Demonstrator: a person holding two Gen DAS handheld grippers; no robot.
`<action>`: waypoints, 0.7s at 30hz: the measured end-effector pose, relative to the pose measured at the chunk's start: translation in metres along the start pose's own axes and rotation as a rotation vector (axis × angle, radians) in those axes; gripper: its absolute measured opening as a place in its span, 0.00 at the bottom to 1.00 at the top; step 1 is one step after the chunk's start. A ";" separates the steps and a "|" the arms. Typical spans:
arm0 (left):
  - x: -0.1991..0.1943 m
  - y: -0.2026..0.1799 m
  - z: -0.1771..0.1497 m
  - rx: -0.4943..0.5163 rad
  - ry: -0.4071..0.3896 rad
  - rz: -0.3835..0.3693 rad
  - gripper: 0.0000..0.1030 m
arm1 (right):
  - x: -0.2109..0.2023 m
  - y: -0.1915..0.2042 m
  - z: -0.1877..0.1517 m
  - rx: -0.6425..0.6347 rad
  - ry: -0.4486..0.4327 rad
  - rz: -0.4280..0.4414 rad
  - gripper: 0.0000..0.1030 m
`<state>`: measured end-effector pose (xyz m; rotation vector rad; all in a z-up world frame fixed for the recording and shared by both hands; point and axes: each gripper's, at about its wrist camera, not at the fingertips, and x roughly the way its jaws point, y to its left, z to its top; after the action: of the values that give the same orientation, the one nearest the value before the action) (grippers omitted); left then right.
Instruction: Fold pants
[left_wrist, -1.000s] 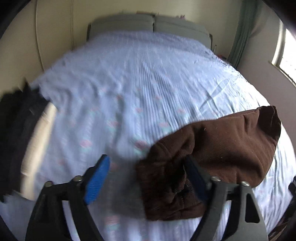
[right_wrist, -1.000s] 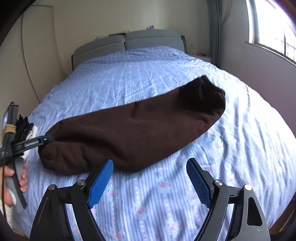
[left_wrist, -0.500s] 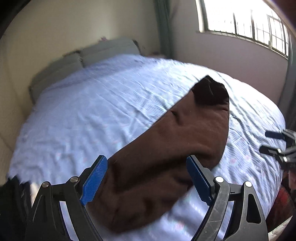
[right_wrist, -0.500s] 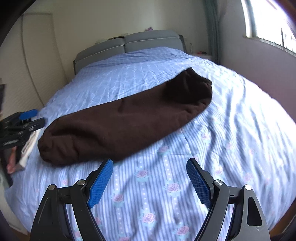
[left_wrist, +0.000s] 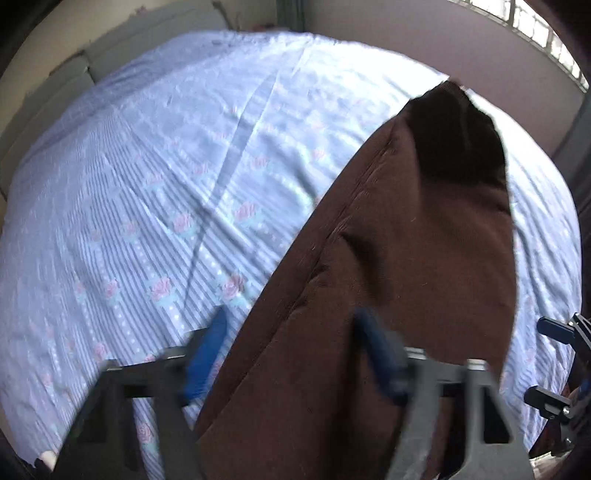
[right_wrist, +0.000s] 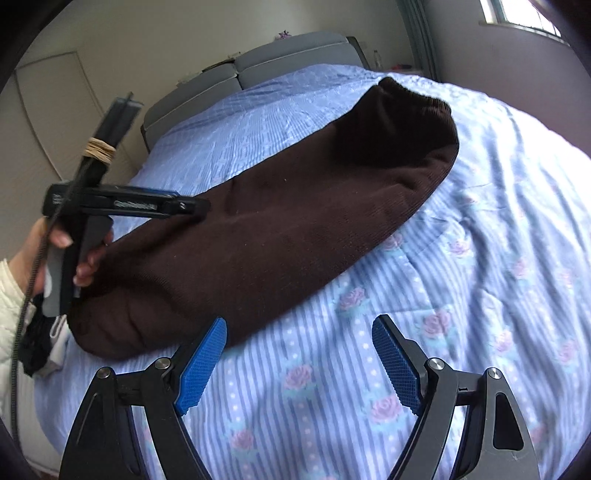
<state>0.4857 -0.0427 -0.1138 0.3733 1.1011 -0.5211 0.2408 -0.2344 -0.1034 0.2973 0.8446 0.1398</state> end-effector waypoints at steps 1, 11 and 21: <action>0.004 0.001 -0.001 -0.016 0.023 -0.047 0.18 | 0.002 -0.001 0.000 0.006 0.004 0.007 0.80; 0.011 0.016 0.008 -0.083 -0.063 0.073 0.13 | 0.023 -0.004 0.017 0.023 0.005 0.029 0.71; 0.029 0.016 0.013 -0.093 -0.027 0.138 0.16 | 0.040 0.027 0.024 -0.199 0.039 0.189 0.60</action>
<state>0.5149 -0.0422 -0.1348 0.3572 1.0608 -0.3514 0.2852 -0.2039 -0.1089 0.1874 0.8335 0.4050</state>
